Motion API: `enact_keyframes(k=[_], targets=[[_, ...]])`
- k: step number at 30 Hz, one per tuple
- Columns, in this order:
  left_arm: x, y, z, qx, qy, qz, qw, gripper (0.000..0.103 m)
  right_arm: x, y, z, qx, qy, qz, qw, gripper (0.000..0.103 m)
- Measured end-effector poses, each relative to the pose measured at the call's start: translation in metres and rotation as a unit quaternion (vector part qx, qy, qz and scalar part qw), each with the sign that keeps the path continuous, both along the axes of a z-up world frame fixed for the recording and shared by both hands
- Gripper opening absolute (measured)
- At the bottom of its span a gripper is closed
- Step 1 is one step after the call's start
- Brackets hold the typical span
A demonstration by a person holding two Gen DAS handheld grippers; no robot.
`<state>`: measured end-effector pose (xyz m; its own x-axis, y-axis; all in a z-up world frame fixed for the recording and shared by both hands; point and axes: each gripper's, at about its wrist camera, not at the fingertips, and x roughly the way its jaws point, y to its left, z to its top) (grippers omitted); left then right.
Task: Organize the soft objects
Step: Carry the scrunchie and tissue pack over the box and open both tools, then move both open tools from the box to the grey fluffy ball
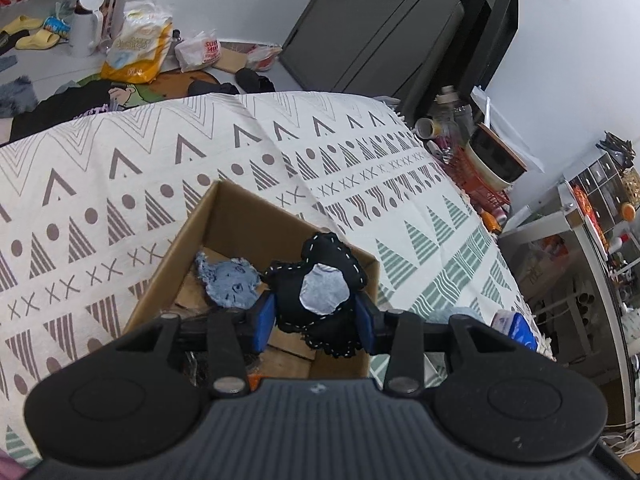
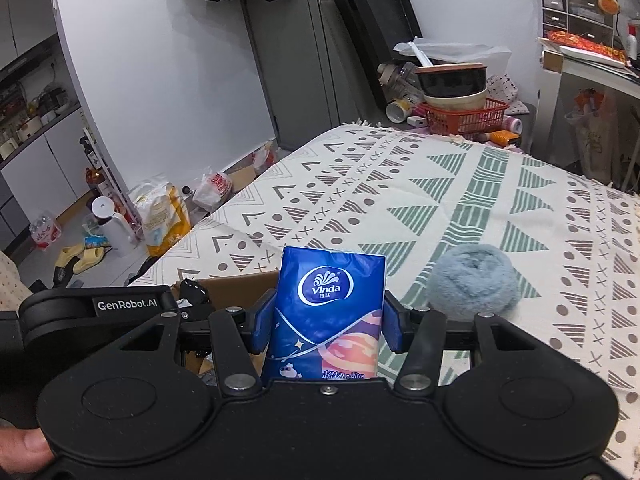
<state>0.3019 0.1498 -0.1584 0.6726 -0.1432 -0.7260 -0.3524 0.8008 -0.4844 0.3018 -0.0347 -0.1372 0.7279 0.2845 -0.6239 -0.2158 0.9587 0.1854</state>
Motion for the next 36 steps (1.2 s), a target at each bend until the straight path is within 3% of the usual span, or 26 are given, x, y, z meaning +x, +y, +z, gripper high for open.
enact_keyframes(k=[7, 15, 18, 20, 22, 36], targets=[[0.002, 0.014, -0.005, -0.010, 0.014, 0.036, 0.9992, 0.061, 0.012, 0.013, -0.004, 0.009, 0.012, 0.008, 1.000, 0.052], [-0.002, 0.033, -0.005, -0.023, 0.012, 0.085, 0.9961, 0.064, 0.027, 0.035, -0.005, 0.028, 0.026, 0.032, 0.999, 0.052], [-0.003, 0.038, -0.006, -0.026, 0.015, 0.094, 0.9951, 0.064, 0.032, 0.041, -0.005, 0.044, 0.032, 0.053, 0.997, 0.058], [-0.004, 0.040, -0.006, -0.024, 0.015, 0.101, 0.9945, 0.064, 0.030, 0.041, -0.002, 0.045, 0.029, 0.061, 0.997, 0.077], [-0.004, 0.042, -0.006, -0.023, 0.016, 0.108, 0.9938, 0.064, 0.027, 0.037, 0.001, 0.041, 0.019, 0.060, 0.997, 0.081], [-0.001, 0.010, 0.005, 0.011, 0.008, 0.064, 0.9979, 0.065, 0.012, -0.040, 0.012, 0.012, 0.018, 0.013, 1.000, 0.082]])
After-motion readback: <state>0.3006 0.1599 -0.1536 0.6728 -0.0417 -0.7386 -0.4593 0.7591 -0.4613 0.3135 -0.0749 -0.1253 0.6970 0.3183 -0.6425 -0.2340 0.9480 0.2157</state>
